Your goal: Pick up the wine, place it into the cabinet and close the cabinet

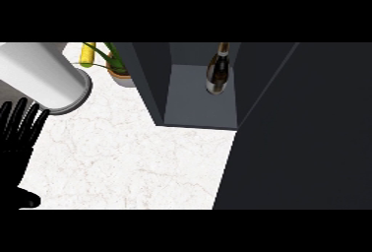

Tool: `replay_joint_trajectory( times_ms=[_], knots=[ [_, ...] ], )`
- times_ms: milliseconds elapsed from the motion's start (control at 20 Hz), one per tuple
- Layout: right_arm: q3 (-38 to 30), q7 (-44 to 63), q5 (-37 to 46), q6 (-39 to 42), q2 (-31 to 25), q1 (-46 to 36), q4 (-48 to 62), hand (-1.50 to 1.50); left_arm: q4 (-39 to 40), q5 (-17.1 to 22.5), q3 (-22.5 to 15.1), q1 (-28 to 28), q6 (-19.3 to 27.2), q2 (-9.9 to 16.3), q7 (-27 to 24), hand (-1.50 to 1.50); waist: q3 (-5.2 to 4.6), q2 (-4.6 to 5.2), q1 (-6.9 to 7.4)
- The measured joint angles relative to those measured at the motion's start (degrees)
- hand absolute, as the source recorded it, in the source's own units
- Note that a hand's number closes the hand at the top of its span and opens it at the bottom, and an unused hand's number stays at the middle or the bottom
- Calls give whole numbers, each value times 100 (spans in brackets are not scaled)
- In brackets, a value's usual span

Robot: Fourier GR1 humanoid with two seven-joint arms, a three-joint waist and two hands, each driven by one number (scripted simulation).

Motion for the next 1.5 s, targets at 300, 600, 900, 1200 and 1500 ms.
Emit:
replay_joint_trajectory(
  times_ms=[300, 600, 900, 1200, 1500],
  knots=[
    [36, 734, -274, -66, 980, -1160, 590, 150, 125, 102, 70, -118, -148, 89, 121, -150, -4, 11, 99],
    [211, 1833, -359, -484, 2671, -2951, 1619, 150, 278, 131, 180, -110, -233, 130, 152, -150, 5, -16, 37],
    [-65, 2222, -631, -1098, 3515, -4834, 3175, 150, 398, 173, 373, -98, -298, 149, 208, -150, 26, -31, -86],
    [-542, 1758, -1281, -1236, 3722, -5655, 4468, 150, 686, -1, 548, -128, -477, 65, 95, -150, 37, -28, -176],
    [-983, 1191, -1777, -996, 3773, -5730, 5378, 150, 749, -51, 737, -117, -638, 25, 167, -150, 41, -32, -227]
  ],
)
